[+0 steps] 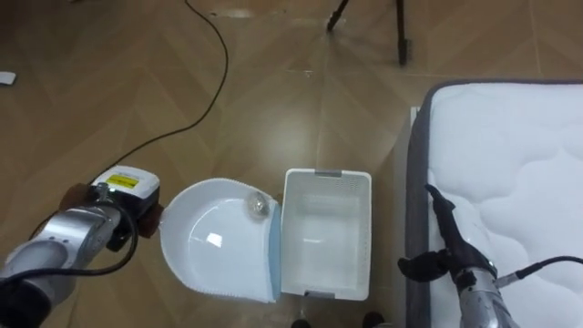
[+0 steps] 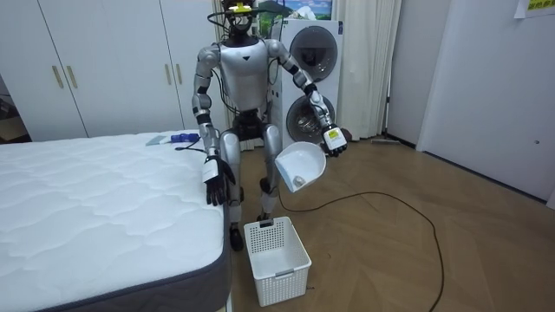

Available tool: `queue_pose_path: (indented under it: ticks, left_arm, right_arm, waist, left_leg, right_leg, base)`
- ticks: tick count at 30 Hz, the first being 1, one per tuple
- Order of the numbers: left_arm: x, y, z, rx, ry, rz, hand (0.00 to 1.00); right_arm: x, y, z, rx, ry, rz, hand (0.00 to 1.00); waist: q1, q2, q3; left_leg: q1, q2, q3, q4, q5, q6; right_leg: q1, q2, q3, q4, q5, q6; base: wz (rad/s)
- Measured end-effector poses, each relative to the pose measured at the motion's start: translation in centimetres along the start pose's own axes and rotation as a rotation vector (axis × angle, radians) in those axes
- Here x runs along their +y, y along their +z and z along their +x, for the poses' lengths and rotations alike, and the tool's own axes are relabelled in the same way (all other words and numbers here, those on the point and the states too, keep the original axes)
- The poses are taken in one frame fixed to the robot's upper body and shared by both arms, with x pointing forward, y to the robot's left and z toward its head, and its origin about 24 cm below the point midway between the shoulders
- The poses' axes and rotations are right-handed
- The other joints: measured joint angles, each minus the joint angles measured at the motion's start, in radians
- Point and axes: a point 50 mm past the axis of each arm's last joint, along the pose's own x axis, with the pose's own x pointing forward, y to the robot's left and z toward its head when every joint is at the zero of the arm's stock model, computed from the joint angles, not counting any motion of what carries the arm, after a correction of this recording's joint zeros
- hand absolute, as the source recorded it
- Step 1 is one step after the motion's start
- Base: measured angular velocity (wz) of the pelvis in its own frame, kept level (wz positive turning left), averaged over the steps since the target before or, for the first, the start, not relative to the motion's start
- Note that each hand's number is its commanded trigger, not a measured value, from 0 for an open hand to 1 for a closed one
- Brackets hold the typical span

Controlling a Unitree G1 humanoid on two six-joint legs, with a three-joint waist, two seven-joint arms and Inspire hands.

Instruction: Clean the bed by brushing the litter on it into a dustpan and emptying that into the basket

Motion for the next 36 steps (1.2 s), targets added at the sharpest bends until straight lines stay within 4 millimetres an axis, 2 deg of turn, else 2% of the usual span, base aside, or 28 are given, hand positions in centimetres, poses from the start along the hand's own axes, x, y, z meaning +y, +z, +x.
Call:
queue_pose_path:
  ticks: [5,14,22,24,25,26,28,36]
  left_arm:
    - [0.4,0.2,0.0,0.007,0.017,0.033,1.00]
    - [3.5,1.4,-0.4,-0.008,0.133,0.203,1.00]
    - [4.5,1.8,-0.5,-0.007,0.178,0.254,1.00]
    - [4.6,1.9,-0.5,-0.011,0.181,0.267,1.00]
    - [4.8,2.0,-0.5,-0.013,0.183,0.276,1.00]
    - [4.8,2.2,-0.5,-0.016,0.184,0.290,1.00]
    - [4.7,2.1,-0.5,-0.005,0.179,0.295,1.00]
    - [4.4,1.4,-0.3,0.036,0.161,0.308,1.00]
  right_arm:
    - [-0.1,-0.2,0.0,0.009,-0.019,-0.003,0.00]
    - [0.0,-0.2,-0.1,0.012,-0.031,-0.001,0.00]
    - [0.0,-0.1,0.0,0.010,-0.034,0.005,0.00]
    - [-0.1,0.3,0.3,0.004,-0.042,0.013,0.00]
    - [-0.3,0.5,0.4,-0.002,-0.052,0.017,0.00]
    - [-0.4,0.5,0.5,-0.003,-0.065,0.017,0.00]
    - [-0.3,0.8,0.6,-0.013,-0.076,0.023,0.00]
    - [-0.6,1.4,0.8,-0.030,-0.103,0.054,0.00]
  waist:
    - [-0.002,0.022,0.0002]
    - [-0.004,0.030,0.0022]
    - [-0.003,0.041,0.0036]
    - [-0.005,0.055,0.0053]
    - [-0.009,0.066,0.0090]
    - [-0.008,0.075,0.0070]
    - [-0.002,0.082,0.0075]
    - [-0.003,0.114,0.0073]
  left_leg:
    - [0.017,0.000,-0.001,-0.009,0.001,0.001]
    - [0.033,-0.002,-0.004,-0.017,0.005,0.002]
    - [0.053,-0.001,0.010,-0.032,0.005,0.002]
    - [0.053,0.001,0.018,-0.037,0.006,0.004]
    - [0.054,-0.001,0.025,-0.040,0.008,0.006]
    - [0.056,-0.002,0.033,-0.048,0.009,0.009]
    - [0.066,-0.003,0.053,-0.062,0.011,0.011]
    - [0.081,-0.003,0.090,-0.072,0.012,0.012]
  right_leg:
    - [0.021,0.001,-0.002,-0.016,0.007,0.002]
    - [0.034,-0.001,-0.008,-0.017,0.007,0.002]
    - [0.043,0.001,0.006,-0.023,0.008,0.002]
    - [0.043,0.003,0.011,-0.034,0.014,0.005]
    - [0.041,0.001,0.016,-0.034,0.015,0.007]
    - [0.035,0.000,0.025,-0.033,0.016,0.009]
    - [0.028,0.000,0.045,-0.032,0.018,0.011]
    - [0.017,0.001,0.073,-0.020,0.018,0.012]
  base:
    - [0.00]
    - [0.01]
    - [-0.05]
    - [-0.11]
    - [-0.15]
    - [-0.18]
    - [-0.28]
    - [-0.15]
